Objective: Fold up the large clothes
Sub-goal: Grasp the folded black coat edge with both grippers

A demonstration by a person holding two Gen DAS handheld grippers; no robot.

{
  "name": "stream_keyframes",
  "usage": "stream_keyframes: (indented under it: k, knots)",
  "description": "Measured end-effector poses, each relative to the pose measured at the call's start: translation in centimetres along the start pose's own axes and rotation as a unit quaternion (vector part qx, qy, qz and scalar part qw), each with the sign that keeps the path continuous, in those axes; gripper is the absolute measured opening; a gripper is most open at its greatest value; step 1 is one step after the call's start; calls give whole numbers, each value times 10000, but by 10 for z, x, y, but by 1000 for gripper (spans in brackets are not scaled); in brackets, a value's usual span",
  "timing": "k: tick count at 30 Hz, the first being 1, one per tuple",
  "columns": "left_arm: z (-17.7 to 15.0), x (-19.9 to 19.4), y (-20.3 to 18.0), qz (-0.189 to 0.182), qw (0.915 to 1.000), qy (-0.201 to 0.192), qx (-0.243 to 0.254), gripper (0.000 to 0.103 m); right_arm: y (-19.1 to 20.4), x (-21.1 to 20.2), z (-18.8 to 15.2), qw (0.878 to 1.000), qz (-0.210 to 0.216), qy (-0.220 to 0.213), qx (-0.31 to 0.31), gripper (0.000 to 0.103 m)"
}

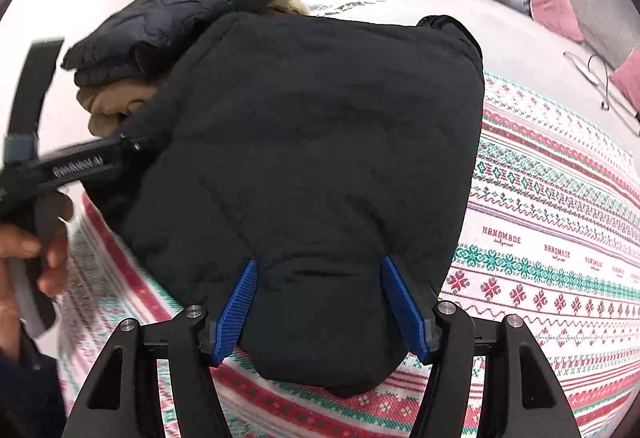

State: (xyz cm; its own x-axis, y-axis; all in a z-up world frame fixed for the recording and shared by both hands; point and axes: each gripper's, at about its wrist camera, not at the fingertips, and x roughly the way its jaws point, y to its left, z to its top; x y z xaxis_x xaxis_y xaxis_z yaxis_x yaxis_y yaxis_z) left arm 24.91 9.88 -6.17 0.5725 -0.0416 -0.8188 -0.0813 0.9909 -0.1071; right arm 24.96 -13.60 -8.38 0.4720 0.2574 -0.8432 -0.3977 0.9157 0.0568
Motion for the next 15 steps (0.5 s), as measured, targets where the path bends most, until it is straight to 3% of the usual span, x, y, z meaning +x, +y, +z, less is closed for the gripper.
stream_keyframes:
  k: [9, 15]
  knots:
    - [-3, -4, 5, -84, 10000, 40, -4, 84, -4, 13, -13, 9998, 77, -136, 110, 66]
    - [-13, -33, 23, -255, 9996, -65, -100, 83, -11, -2, -18, 9992, 182, -213, 277, 66]
